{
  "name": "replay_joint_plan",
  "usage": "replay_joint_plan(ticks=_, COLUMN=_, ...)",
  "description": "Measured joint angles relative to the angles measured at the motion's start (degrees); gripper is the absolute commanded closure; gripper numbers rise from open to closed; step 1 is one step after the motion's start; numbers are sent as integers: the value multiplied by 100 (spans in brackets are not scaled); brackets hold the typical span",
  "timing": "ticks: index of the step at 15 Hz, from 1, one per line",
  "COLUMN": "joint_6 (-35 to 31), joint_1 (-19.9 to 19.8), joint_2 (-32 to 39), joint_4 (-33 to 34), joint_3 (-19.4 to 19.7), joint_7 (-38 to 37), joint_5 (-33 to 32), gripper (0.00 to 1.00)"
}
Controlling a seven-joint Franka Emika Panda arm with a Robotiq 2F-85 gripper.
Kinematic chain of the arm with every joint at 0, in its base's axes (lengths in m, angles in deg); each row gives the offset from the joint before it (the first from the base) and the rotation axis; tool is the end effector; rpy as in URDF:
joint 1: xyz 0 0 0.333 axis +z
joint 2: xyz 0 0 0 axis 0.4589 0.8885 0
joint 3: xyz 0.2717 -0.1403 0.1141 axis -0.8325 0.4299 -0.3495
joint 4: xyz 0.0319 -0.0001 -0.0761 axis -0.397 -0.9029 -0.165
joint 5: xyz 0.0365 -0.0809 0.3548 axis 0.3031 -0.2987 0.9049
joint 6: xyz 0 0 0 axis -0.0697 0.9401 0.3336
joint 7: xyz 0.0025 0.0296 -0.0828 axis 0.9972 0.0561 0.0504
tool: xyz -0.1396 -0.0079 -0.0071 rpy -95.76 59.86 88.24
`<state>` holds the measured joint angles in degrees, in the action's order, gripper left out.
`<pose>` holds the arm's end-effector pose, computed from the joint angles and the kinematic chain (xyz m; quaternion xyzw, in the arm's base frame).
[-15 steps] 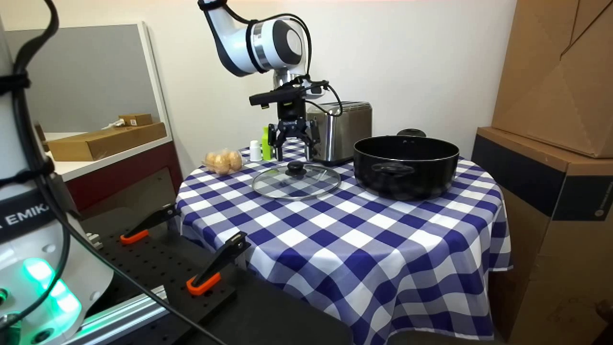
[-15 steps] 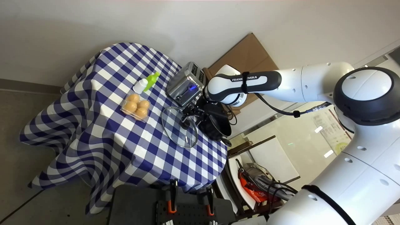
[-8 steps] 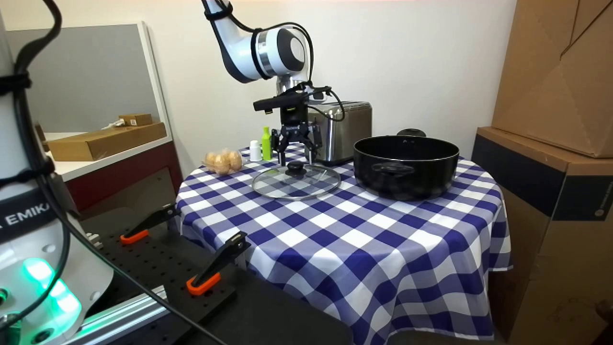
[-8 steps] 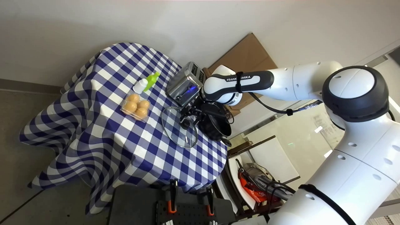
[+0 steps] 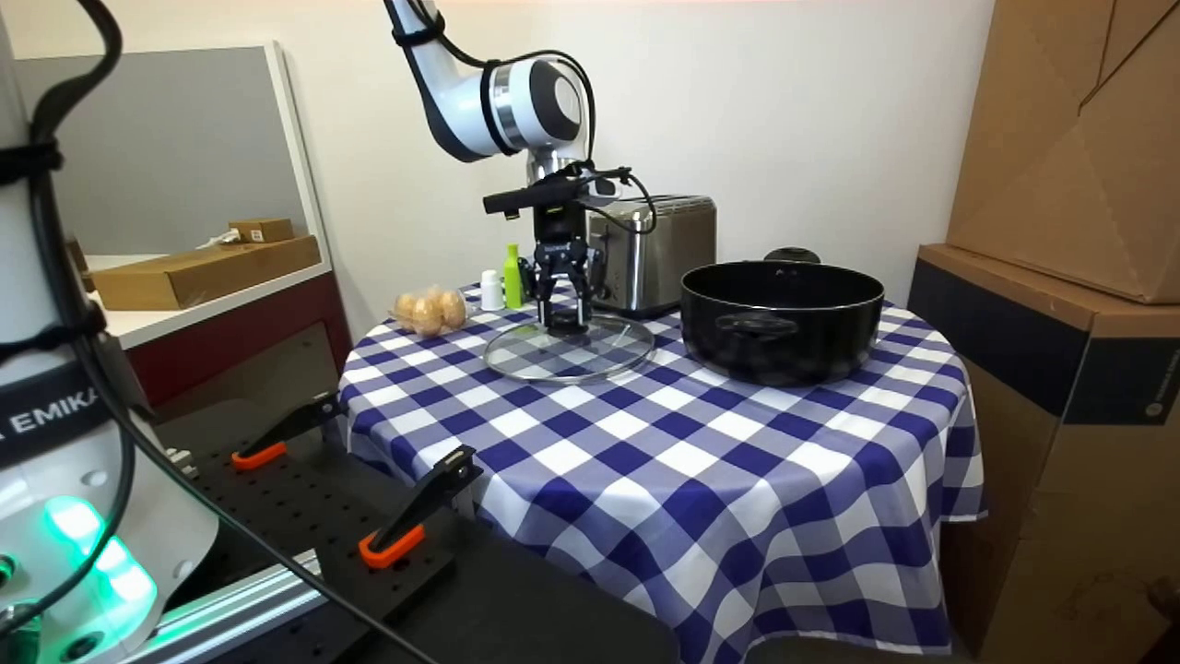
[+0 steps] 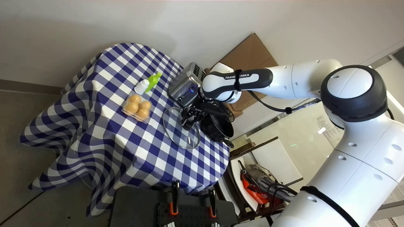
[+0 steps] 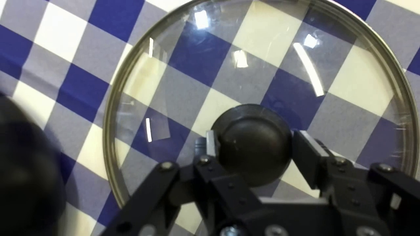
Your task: Put the lid over the pot
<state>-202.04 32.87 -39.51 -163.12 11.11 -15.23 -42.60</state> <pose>0.5429 0.0321 0.1609 0.9828 0.0904 -0.1310 0.0935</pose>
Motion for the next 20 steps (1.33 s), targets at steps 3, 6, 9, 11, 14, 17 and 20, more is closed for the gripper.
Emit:
replay_joint_plan(ticks=3, joint_6=29, joint_1=-16, joint_2=-21, joint_4=1, joint_3=0, joint_7=0, joint_5=25, gripper=67)
replay_joint_plan(ticks=6, joint_6=29, joint_1=-67, joint_2=-44, joint_4=-28, joint_3=0, joint_7=29, joint_5=87, gripper=67)
replay_joint_plan(ticks=9, joint_6=31, joint_1=-205, joint_2=-227, joint_4=-132, joint_3=-2, joint_7=158, joint_5=148, gripper=67)
replay_joint_plan(ticks=11, joint_6=87, joint_1=-349, joint_2=-512, joint_4=-227, joint_3=-3, joint_7=398, joint_5=258, gripper=67)
replay_joint_plan(ticks=14, joint_6=365, joint_1=-586, joint_2=-1098, joint_4=-315, joint_3=4, joint_7=734, joint_5=355, gripper=67)
replay_joint_plan(ticks=17, joint_6=580, joint_1=-736, joint_2=-1597, joint_4=-368, joint_3=7, joint_7=934, joint_5=381, gripper=67)
replay_joint_plan(ticks=20, joint_6=630, joint_1=-761, joint_2=-1826, joint_4=-411, joint_3=3, joint_7=1054, joint_5=453, gripper=50)
